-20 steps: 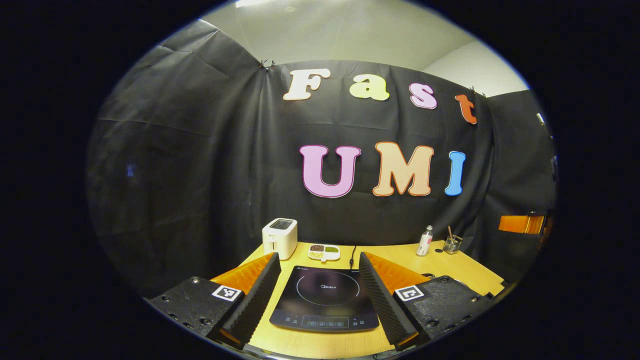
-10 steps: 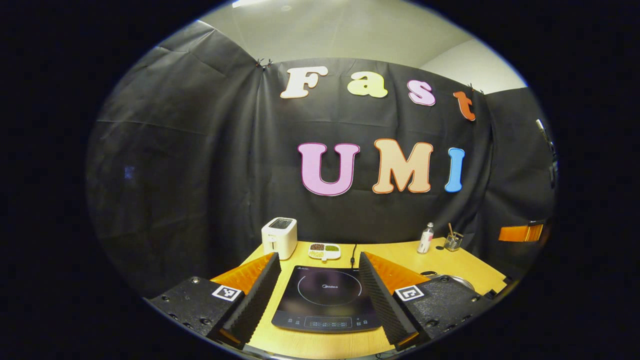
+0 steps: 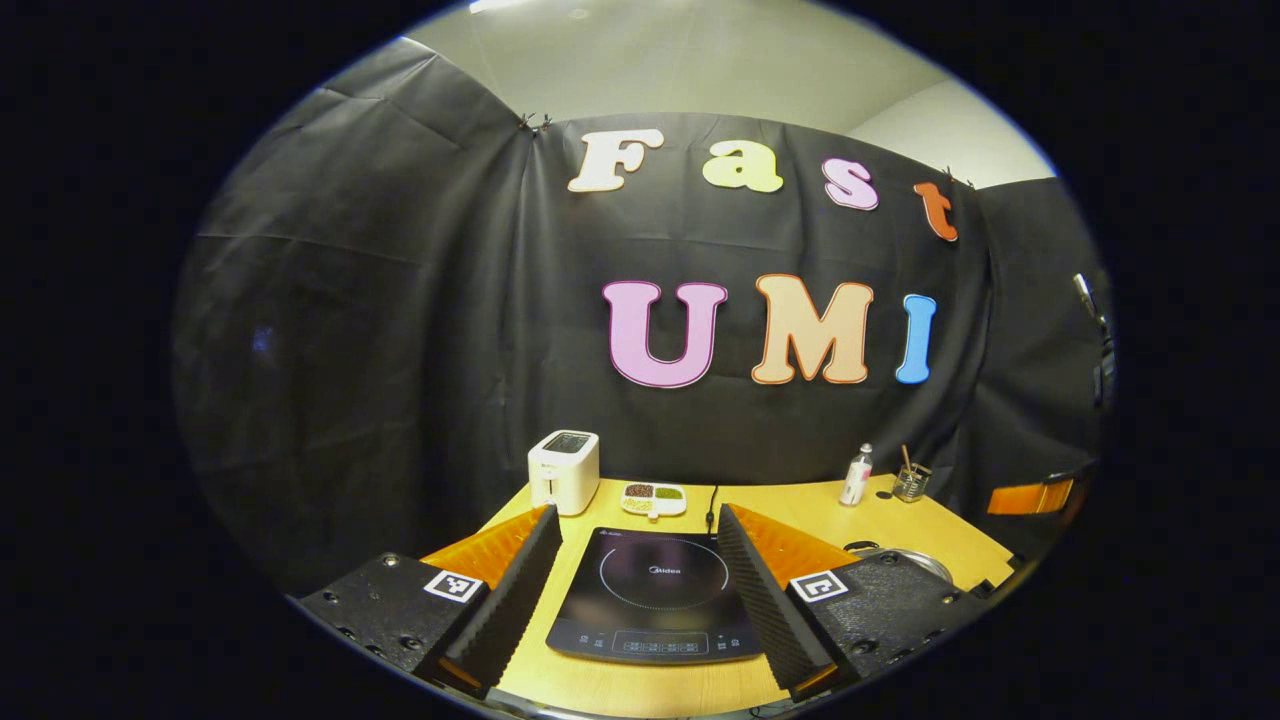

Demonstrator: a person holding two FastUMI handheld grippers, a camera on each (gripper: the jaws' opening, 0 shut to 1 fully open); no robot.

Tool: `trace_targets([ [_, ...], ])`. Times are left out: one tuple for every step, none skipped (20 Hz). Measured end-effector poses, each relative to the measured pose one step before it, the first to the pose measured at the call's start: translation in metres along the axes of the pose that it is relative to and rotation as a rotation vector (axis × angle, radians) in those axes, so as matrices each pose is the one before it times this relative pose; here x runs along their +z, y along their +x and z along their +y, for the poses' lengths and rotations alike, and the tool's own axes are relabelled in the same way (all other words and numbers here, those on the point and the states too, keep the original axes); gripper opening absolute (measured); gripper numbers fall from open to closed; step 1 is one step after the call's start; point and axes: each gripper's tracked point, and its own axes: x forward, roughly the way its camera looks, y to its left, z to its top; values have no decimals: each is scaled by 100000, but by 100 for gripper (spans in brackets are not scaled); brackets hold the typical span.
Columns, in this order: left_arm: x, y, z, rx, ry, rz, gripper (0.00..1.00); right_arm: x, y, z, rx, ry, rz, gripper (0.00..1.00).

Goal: First push the handle of the pot to place it horizontally, then grasp the pot with both hands and set it on the induction cooktop.

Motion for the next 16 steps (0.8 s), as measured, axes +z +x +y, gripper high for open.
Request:
trace_targets([
  [-11, 35, 189, 333, -95, 43, 92, -1180, 296, 493, 2119, 888, 3305, 2],
  [16, 105, 87, 439, -105, -49, 93, -1019, 290, 415, 1959, 1345, 3175, 0],
  [49, -85, 148, 233, -89, -140, 93, -1175, 303, 218, 1344, 1658, 3243, 2],
  [-125, 56, 81, 280, 140, 47, 92, -1223, 386, 159, 1420, 2134, 3742, 3],
  [-133, 89, 29, 185, 309, 241, 93, -1058, 315, 229, 1180, 1870, 3222, 3],
  [-227, -37, 162, 66, 384, 347, 93, -995, 400, 181, 1076, 2221, 3418, 3],
  [-70, 80, 40, -87, 306, 364, 93, -966, 323, 101, 1148, 2342, 3466, 0],
  [-131, 137, 77, -55, 230, 507, 93, -822, 278, 286, 1263, 2225, 3541, 1],
  [-83, 68, -6, -156, 226, 600, 93, -1003, 472, -15, 345, 2125, 3572, 2],
  [-162, 116, 25, -272, 210, 328, 93, -872, 301, -140, -353, 1606, 3467, 2],
  [-129, 107, 76, -131, 196, 439, 93, -667, 397, -146, -425, 1135, 3138, 2],
  [-265, 179, 121, -87, 114, 516, 93, -589, 252, -215, -892, 616, 2611, 2],
  [-185, 129, 88, -123, -89, 487, 93, -698, 423, -396, -1448, 69, 3374, 2],
  [-17, 177, 102, -192, -183, 451, 93, -881, 502, -416, -1978, 218, 3692, 2],
  [-142, 211, 122, -144, -169, 329, 93, -1023, 511, -455, -1521, 776, 4580, 2],
  [-51, 136, 109, -251, -118, 96, 93, -995, 467, -170, -511, 1859, 4506, 2],
])
